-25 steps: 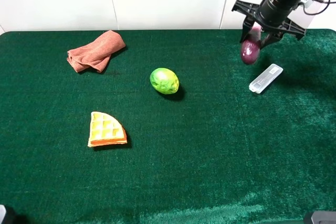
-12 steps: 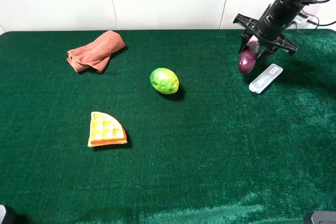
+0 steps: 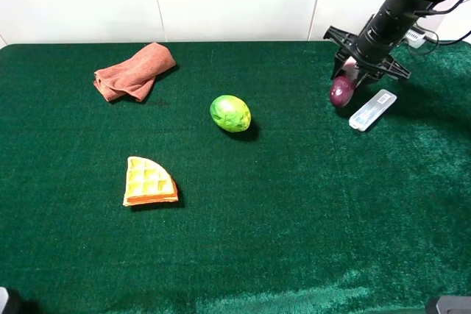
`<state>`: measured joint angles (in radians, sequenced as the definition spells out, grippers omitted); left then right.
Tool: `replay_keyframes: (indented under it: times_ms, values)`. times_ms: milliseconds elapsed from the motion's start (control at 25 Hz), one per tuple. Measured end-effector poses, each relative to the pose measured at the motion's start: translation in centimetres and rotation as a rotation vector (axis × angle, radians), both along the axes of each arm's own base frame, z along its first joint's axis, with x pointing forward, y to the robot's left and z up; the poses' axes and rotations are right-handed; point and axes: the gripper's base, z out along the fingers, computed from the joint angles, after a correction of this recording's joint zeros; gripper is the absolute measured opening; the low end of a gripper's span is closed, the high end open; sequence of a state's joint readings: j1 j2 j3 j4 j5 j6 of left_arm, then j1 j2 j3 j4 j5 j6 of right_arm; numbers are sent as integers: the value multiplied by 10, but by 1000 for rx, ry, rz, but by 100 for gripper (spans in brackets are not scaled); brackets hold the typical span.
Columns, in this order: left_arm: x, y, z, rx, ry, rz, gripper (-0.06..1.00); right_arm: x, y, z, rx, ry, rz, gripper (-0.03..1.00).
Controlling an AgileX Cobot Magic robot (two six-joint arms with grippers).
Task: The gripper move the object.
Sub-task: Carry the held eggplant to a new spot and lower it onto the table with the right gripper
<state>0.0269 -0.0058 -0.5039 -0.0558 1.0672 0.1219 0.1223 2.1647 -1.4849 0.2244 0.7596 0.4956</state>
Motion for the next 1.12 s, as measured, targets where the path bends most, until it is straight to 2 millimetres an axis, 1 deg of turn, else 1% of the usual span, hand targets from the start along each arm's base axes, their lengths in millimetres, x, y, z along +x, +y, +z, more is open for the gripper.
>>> replay_keyframes:
  times_ms: [200,360,440,560,640,760,920,1120]
  values:
    - [0,0,0,0,0,0,92,0,1,-10,7,30,-6,35]
    - [0,0,0,0,0,0,92,-1,1,-13,14,40,-10,35]
    - [0,0,0,0,0,0,92,-1,1,-13,13,39,-7,39]
    - [0,0,0,0,0,0,92,-1,2,-13,11,38,16,57]
    - [0,0,0,0,0,0,92,-2,2,-13,10,45,38,65]
    - [0,0,0,0,0,0,92,-3,3,-13,15,49,65,68]
    - [0,0,0,0,0,0,92,-3,4,-10,24,39,84,69]
    - [0,0,0,0,0,0,92,-5,4,11,30,11,108,70]
